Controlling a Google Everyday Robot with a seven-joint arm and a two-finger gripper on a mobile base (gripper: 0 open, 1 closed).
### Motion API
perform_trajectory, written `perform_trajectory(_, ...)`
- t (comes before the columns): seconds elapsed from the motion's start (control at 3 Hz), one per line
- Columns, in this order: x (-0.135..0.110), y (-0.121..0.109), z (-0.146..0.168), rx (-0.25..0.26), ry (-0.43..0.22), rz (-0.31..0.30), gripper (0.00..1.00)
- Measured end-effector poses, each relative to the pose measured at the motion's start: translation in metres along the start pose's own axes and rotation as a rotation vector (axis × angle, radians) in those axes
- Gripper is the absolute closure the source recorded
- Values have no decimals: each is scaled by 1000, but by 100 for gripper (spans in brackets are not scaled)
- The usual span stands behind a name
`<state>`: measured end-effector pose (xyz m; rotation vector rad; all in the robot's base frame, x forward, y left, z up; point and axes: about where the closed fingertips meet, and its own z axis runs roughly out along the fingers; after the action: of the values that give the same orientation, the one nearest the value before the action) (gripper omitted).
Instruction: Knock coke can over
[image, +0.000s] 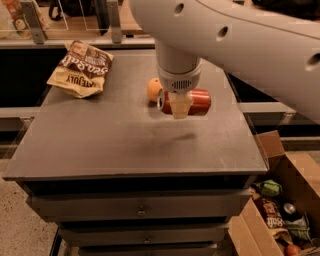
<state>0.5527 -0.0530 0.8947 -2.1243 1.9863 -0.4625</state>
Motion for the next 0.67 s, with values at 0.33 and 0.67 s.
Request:
perform_trajectory(0.33, 10, -10, 13, -4, 61, -45, 100)
perform_trajectory(0.67, 17, -15, 28, -42, 65, -75, 83)
